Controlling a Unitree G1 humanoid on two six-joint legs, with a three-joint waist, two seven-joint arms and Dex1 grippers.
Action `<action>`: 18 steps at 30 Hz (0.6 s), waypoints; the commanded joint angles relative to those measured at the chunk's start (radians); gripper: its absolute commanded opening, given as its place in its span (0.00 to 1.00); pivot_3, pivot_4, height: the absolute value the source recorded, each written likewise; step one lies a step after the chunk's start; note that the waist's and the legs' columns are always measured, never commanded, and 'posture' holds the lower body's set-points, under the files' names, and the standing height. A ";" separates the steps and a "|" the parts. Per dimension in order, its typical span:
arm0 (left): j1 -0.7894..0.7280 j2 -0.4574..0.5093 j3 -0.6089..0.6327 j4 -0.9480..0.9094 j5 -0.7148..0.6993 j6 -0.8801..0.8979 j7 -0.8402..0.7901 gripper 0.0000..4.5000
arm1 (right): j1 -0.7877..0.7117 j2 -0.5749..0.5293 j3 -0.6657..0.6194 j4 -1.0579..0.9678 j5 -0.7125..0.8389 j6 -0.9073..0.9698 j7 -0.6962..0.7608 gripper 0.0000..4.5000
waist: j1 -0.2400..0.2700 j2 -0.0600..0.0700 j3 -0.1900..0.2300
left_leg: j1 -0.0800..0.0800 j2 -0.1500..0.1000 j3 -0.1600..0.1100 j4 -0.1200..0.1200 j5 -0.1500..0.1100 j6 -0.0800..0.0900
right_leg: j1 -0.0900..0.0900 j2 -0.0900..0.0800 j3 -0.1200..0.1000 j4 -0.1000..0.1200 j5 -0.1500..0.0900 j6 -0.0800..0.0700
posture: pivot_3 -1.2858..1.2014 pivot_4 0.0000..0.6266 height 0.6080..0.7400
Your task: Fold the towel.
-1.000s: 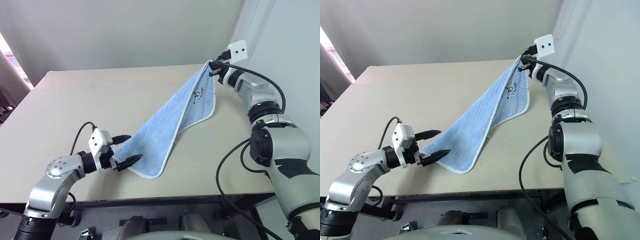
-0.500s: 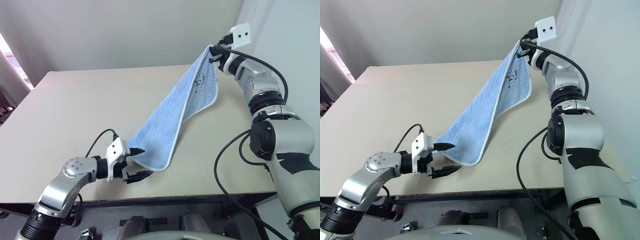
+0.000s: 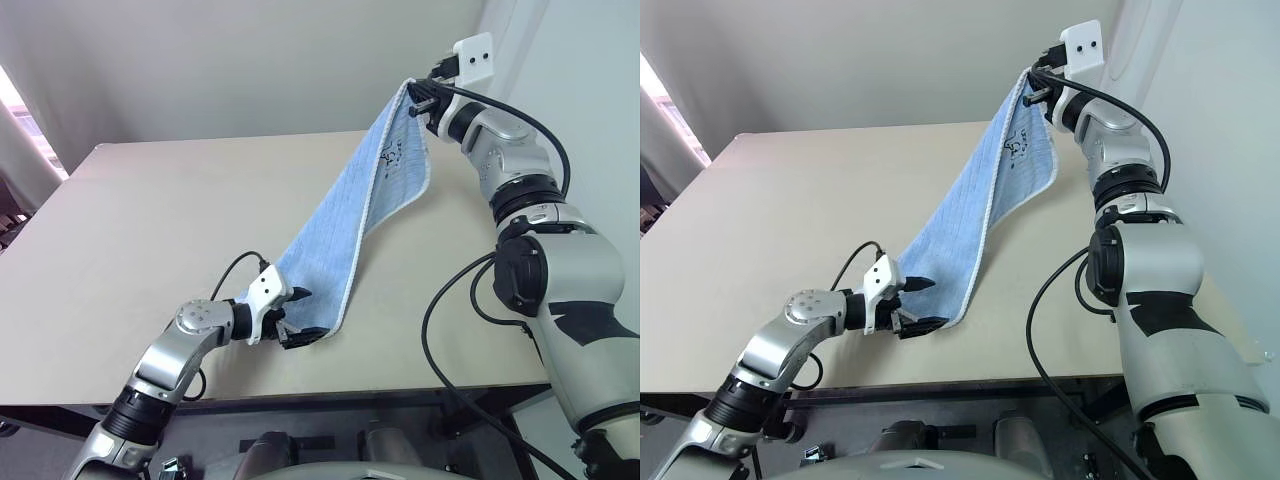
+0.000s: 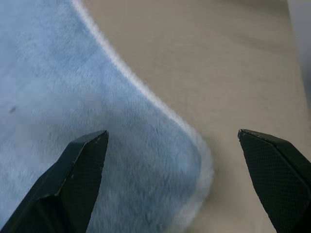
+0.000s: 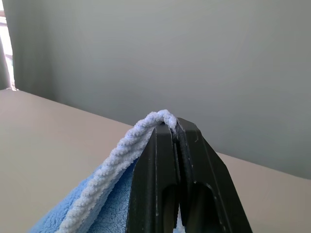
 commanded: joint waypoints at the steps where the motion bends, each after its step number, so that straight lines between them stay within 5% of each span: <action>1: -0.032 0.029 -0.017 -0.030 0.003 0.029 -0.038 1.00 | -0.028 -0.003 -0.011 -0.046 0.010 -0.023 -0.002 0.01 | 0.000 0.000 0.000 | 0.000 0.000 0.000 0.000 0.000 0.000 | 0.000 0.000 0.000 0.000 0.000 0.000 | 0.52 0.00 0.93; 18: -0.202 -0.013 -0.210 0.113 0.154 0.153 -0.060 0.96 | -0.011 -0.007 -0.006 -0.048 0.003 -0.026 -0.029 0.00 | 0.002 0.000 0.000 | 0.000 0.000 -0.001 0.000 0.000 0.000 | 0.001 0.000 0.000 0.001 0.000 0.002 | 0.52 0.00 0.93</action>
